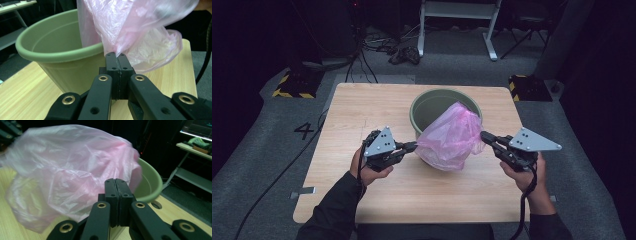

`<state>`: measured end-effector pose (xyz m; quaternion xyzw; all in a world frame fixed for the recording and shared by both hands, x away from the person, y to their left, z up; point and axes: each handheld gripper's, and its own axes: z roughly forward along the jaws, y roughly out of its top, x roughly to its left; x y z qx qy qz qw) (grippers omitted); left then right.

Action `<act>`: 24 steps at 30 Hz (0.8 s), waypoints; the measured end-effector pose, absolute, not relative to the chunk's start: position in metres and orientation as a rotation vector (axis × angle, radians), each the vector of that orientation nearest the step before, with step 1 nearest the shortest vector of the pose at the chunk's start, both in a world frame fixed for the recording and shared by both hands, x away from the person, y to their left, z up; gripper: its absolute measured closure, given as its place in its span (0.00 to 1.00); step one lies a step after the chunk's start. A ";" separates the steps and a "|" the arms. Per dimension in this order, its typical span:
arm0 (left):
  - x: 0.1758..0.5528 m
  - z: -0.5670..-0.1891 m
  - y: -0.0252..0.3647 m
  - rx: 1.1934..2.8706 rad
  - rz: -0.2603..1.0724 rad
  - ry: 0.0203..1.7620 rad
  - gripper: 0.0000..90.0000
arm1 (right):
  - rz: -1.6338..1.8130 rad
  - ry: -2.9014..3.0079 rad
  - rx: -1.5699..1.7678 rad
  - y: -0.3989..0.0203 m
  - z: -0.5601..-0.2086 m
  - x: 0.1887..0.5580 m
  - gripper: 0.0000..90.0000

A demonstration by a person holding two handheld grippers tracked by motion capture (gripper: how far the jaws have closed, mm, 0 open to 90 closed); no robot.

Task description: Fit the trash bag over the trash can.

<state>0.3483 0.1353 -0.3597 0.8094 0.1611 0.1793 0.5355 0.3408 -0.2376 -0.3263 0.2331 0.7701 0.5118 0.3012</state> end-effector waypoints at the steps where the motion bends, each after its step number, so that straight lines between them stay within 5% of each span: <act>1: 0.348 -0.361 0.135 1.936 0.417 0.369 1.00 | 1.364 2.043 0.631 -0.241 -0.327 0.341 0.99; 3: 0.346 -0.362 0.135 1.936 0.395 0.336 0.94 | 1.370 2.043 0.642 -0.244 -0.327 0.341 0.99; 8: 0.342 -0.355 0.138 1.898 0.400 0.363 0.50 | 1.365 2.045 0.635 -0.241 -0.326 0.340 0.99; 12: 0.338 -0.346 0.141 1.896 0.402 0.332 0.38 | 1.352 2.036 0.639 -0.241 -0.324 0.342 0.99; 24: 0.356 -0.326 0.129 1.907 0.384 0.321 0.38 | 1.336 2.053 0.652 -0.242 -0.320 0.353 0.95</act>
